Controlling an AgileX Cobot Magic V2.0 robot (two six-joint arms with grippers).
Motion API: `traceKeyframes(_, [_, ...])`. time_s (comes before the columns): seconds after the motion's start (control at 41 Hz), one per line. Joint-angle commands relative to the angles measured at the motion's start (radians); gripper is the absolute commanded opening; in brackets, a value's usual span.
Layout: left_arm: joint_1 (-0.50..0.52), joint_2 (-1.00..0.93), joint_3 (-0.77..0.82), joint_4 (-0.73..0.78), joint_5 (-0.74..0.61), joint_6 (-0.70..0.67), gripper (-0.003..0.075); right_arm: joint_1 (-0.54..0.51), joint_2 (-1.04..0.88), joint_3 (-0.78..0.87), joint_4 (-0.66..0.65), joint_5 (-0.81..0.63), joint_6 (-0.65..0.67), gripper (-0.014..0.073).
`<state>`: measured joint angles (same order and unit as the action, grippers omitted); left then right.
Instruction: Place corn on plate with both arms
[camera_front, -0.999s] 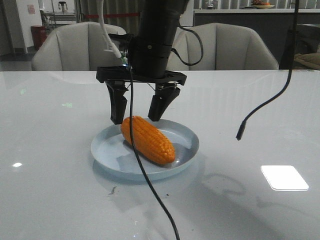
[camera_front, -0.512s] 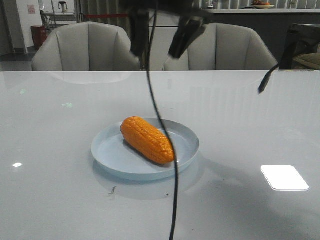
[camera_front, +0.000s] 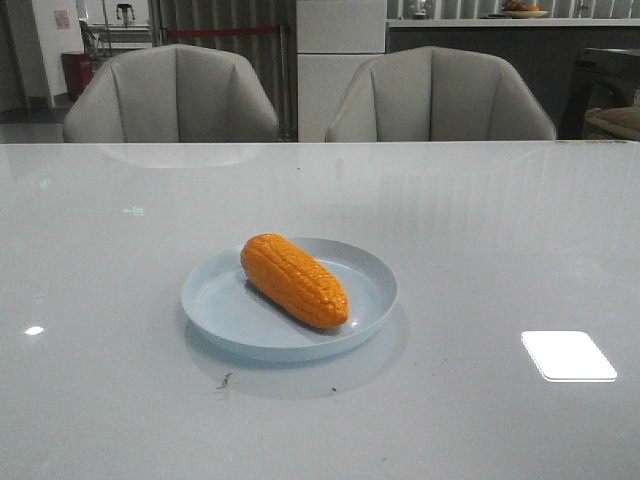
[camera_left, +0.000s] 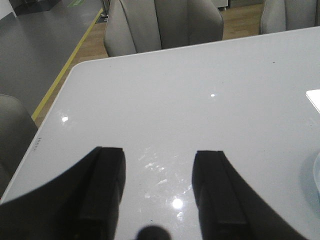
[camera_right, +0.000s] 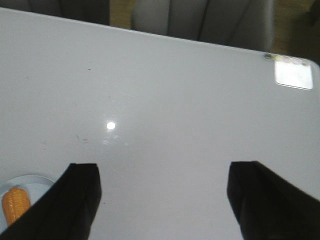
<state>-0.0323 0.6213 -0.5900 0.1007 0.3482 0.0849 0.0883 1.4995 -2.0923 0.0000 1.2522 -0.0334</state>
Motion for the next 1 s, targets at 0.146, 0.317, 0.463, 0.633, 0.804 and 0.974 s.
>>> traceKeyframes(0.146, [0.003, -0.002, -0.031, 0.001, -0.1, -0.011, 0.038, -0.064, -0.362, 0.504, -0.037, -0.238, -0.015, 0.0622])
traceKeyframes(0.317, [0.003, -0.002, -0.031, 0.001, -0.1, -0.011, 0.038, -0.064, -0.603, 0.945, -0.057, -0.406, -0.006, 0.0622])
traceKeyframes(0.463, [0.003, -0.002, -0.031, 0.001, -0.1, -0.011, 0.038, -0.064, -0.74, 1.217, -0.057, -0.476, 0.019, 0.0622])
traceKeyframes(0.633, [0.003, -0.002, -0.031, 0.001, -0.094, -0.011, 0.038, -0.064, -0.842, 1.367, -0.057, -0.514, 0.057, 0.0622])
traceKeyframes(0.804, [0.003, -0.002, -0.031, 0.001, -0.086, -0.011, 0.038, -0.064, -0.858, 1.373, -0.057, -0.511, 0.057, 0.0622])
traceKeyframes(0.974, [0.003, -0.002, -0.024, 0.001, -0.079, -0.011, 0.019, -0.064, -0.858, 1.373, -0.057, -0.511, 0.057, 0.0622])
